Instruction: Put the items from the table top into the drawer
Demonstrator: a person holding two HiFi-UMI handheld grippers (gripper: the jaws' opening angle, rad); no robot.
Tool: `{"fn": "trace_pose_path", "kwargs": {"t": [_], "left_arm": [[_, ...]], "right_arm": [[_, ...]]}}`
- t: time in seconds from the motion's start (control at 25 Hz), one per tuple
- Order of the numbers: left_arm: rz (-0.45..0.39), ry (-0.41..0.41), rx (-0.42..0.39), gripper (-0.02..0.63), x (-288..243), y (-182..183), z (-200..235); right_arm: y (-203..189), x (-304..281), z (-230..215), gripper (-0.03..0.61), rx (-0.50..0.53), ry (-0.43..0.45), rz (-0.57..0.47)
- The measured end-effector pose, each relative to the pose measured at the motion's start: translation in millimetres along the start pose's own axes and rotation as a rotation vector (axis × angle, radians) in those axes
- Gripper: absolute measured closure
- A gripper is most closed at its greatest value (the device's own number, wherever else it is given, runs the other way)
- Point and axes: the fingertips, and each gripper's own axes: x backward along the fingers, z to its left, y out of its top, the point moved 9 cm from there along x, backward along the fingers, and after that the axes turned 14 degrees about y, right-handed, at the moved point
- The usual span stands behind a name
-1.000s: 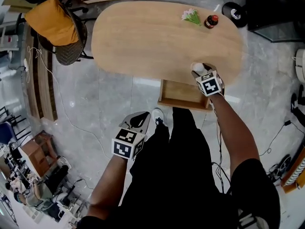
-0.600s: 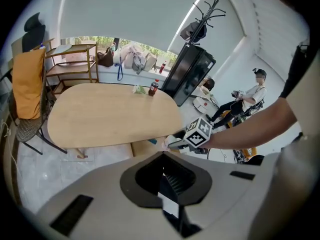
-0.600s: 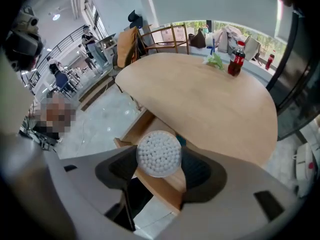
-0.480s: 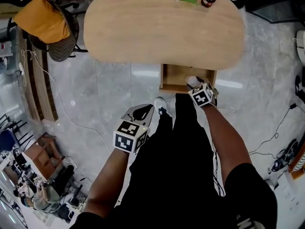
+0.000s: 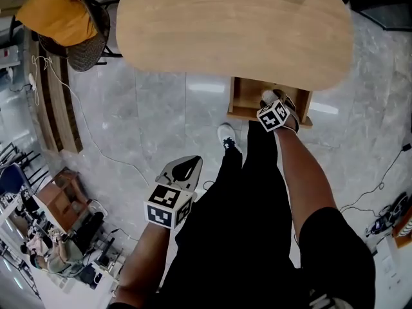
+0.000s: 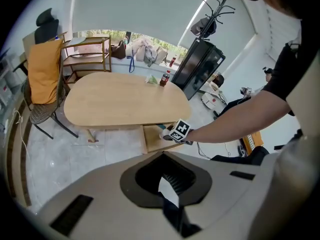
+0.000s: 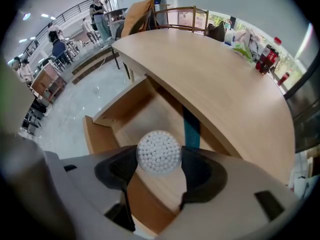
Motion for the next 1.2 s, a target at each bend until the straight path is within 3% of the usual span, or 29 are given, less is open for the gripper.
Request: {"fn": "trace_pose_path", "kwargs": {"t": [0.28,0.44,0.56,0.6,0.68,0.8,0.92,1.2], "left_arm": [[-0.029,0.004,-0.008,0.614,6,-7,15],[-0.091,-0.026,-0.016,0.614,30,0,17],[-0.164,-0.050,-0.052,0.614,60,6,15],[-0.195,-0.060,-0.069,0.614,69,7,14],[-0.251,-0.083,-0.110,0.614,86,7,11],[-0.319,-0.114,-0.176,0.614,104,6,6],[-0.393,-0.150,-0.226,0.614,117,10,-6],[-0.529,-0.212,-0.277,0.614,176,-4,-47]], "right_arm": [[5,-1,8,0.310,0.014,-0.003,0.051],[4,37,32,0.310,0.023,-0.002,0.045],[5,92,59,0.313,-0.016,0.003,-0.017],[6,116,69,0.349,-0.039,-0.003,-0.056],[8,165,93,0.564,-0.105,0.010,-0.174],[12,237,136,0.575,-0.212,0.101,-0.410],[16,309,178,0.575,-0.235,0.116,-0.612],[-4,425,266,0.577,-0.220,0.087,-0.889]]}}
